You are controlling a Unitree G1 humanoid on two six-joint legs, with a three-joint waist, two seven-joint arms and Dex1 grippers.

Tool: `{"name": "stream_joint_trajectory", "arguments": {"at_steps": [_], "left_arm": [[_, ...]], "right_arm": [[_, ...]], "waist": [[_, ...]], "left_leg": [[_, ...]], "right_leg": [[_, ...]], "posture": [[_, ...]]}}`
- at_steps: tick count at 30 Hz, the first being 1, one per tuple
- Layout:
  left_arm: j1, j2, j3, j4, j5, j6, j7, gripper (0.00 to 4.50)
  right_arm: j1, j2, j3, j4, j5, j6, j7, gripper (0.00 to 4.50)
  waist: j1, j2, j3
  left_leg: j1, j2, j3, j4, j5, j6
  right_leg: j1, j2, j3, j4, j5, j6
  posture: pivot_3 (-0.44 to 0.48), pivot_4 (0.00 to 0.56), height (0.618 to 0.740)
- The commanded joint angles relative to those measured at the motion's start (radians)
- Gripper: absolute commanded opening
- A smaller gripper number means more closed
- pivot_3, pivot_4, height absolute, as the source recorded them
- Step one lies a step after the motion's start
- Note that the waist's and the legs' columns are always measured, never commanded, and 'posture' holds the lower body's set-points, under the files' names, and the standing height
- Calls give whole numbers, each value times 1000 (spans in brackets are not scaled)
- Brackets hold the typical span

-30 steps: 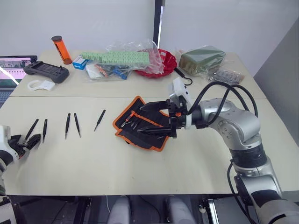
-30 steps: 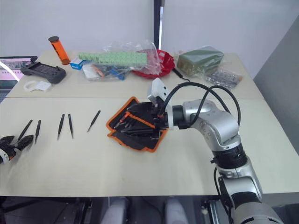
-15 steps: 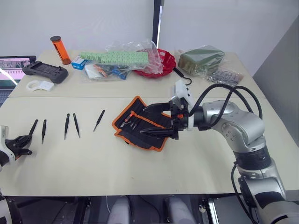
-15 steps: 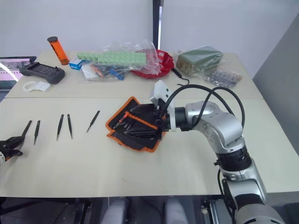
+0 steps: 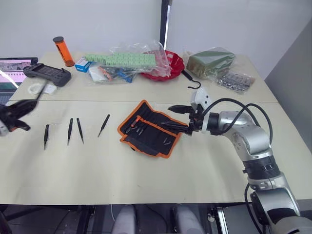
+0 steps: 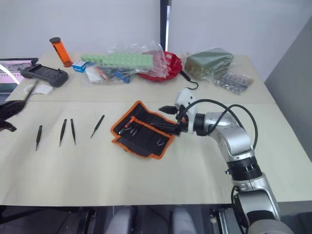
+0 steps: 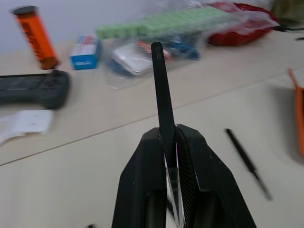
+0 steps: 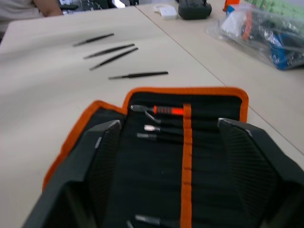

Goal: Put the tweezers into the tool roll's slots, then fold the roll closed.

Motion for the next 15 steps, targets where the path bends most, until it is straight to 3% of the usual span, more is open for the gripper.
{"name": "stream_joint_trajectory", "arguments": {"at_steps": [1,5,7,11,15], "left_arm": [[20,-13,-18,-258,-140,193,34,0],[-66,-81,-132,-466,-251,402,192,0],[-110,-131,-202,-523,-238,461,286,0],[-184,-262,-291,-595,-237,594,479,0],[-216,-339,-366,-612,-209,613,530,0]], "right_arm": [[3,4,8,14,-47,-60,-5,2021],[14,36,40,86,-103,-97,-16,615],[15,55,48,138,-122,-119,-17,35],[-2,99,49,275,-160,-203,-13,35],[-15,117,47,390,-189,-279,3,35]], "waist": [[-3,0,1],[-1,0,1],[2,0,1],[7,-1,2],[4,-1,2]], "left_leg": [[0,0,0,0,0,0],[0,1,-1,1,0,0],[0,0,-1,2,0,0],[1,-1,-1,4,0,0],[1,-1,-1,4,0,0]], "right_leg": [[0,0,0,0,0,0],[0,1,0,1,0,0],[1,1,0,1,0,0],[4,0,0,0,1,1],[3,1,1,0,1,1]], "posture": [[0,150,740],[0,150,740],[0,150,740],[0,150,740],[0,150,740]]}}
